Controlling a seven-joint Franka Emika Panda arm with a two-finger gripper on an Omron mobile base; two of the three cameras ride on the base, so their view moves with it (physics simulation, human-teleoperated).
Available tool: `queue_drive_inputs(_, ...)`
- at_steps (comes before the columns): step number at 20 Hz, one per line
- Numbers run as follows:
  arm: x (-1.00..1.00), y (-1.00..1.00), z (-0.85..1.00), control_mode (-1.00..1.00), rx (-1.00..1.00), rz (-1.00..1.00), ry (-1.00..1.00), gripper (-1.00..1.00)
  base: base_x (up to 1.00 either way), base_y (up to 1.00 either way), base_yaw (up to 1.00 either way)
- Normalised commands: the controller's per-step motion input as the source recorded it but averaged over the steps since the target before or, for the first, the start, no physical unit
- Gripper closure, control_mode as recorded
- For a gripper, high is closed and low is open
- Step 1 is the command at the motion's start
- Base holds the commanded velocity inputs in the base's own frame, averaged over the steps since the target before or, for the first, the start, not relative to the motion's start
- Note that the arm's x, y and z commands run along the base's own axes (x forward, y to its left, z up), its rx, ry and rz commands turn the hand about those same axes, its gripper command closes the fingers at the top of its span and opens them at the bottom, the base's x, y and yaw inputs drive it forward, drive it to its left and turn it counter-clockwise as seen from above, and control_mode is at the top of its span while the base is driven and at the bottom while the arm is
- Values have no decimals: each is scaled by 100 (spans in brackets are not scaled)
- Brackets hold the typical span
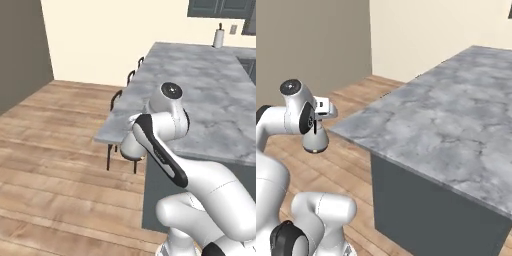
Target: The kettle is done boiling. Turn off the stove, then wait for 300 timesteps before moving the kettle to the dining table.
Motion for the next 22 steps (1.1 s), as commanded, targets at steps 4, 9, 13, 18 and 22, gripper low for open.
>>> queue_drive_inputs(4,0,0,0,100,0,0,0,100,31,49,-43)
queue_drive_inputs(9,0,0,0,100,0,0,0,100,33,46,-42)
queue_drive_inputs(13,0,0,0,100,0,0,0,100,35,47,-42)
queue_drive_inputs(18,0,0,0,100,0,0,0,100,37,48,-42)
queue_drive_inputs(22,0,0,0,100,0,0,0,100,39,52,-41)
